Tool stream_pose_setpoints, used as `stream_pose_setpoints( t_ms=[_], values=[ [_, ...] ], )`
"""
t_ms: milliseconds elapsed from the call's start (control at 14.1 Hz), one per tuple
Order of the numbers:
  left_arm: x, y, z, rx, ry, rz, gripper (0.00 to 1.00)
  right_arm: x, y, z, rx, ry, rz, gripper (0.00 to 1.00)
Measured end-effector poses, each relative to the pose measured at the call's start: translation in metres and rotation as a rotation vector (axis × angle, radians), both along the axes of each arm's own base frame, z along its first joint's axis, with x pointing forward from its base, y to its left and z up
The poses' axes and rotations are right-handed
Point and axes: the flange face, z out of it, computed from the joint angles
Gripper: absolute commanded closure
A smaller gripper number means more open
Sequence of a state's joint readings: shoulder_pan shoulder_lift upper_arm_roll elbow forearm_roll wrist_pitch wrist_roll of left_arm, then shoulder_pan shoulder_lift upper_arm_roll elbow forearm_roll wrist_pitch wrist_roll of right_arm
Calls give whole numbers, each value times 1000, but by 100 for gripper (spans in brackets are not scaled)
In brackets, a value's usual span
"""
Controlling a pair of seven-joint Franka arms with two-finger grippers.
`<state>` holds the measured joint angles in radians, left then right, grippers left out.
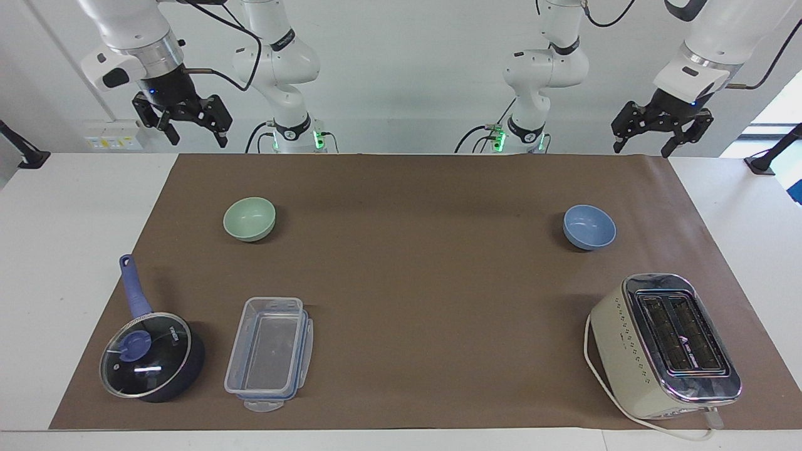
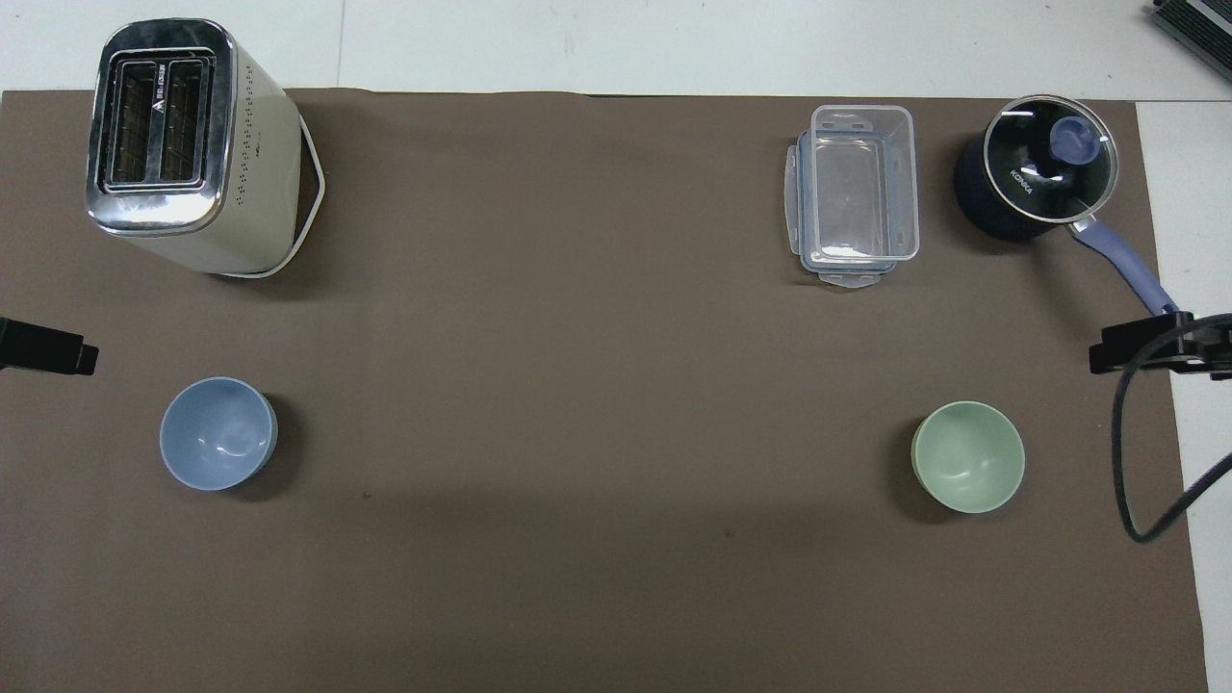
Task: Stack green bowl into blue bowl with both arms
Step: 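Reach the left gripper to the blue bowl while the right gripper reaches the green bowl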
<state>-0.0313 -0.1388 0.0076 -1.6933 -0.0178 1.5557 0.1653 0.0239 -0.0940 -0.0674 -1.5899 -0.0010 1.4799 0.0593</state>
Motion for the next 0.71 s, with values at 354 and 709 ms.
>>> stream_pose_setpoints(
  t_ms=[354, 709],
  values=[
    [-1, 5, -54, -1, 24, -1, 0, -2, 1, -6, 1, 16, 5, 0],
    [-7, 47, -109, -43, 28, -1, 0, 7, -1, -74, 4, 50, 45, 0]
  ],
)
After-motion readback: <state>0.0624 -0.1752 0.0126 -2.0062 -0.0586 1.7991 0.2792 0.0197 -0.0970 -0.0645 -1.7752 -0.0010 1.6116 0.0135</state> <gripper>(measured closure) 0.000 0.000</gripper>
